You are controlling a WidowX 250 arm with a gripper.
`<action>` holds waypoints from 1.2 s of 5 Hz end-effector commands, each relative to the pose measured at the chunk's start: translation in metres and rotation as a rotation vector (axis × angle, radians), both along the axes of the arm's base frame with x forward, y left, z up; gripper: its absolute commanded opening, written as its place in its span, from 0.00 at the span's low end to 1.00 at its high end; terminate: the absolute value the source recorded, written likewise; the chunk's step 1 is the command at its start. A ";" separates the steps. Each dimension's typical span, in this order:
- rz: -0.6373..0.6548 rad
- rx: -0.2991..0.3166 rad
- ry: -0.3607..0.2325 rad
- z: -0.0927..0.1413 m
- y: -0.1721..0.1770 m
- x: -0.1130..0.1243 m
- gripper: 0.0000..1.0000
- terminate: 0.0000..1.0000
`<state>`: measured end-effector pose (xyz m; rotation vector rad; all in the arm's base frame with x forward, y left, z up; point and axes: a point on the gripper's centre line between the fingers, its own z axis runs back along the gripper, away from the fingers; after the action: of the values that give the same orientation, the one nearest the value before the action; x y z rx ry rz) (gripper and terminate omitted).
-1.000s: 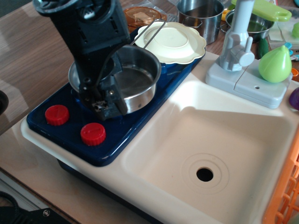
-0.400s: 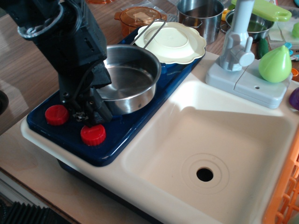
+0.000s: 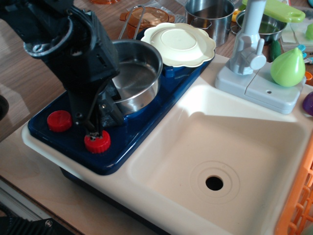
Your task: Put pan from stove to sink
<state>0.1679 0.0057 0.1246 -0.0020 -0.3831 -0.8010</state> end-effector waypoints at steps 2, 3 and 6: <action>0.066 0.025 -0.001 0.018 -0.038 -0.007 0.00 0.00; 0.110 0.040 -0.013 0.022 -0.064 -0.014 0.00 0.00; 0.126 0.073 -0.113 0.016 -0.129 -0.007 0.00 0.00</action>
<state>0.1596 -0.1233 0.1288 0.1366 -0.4420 -0.7157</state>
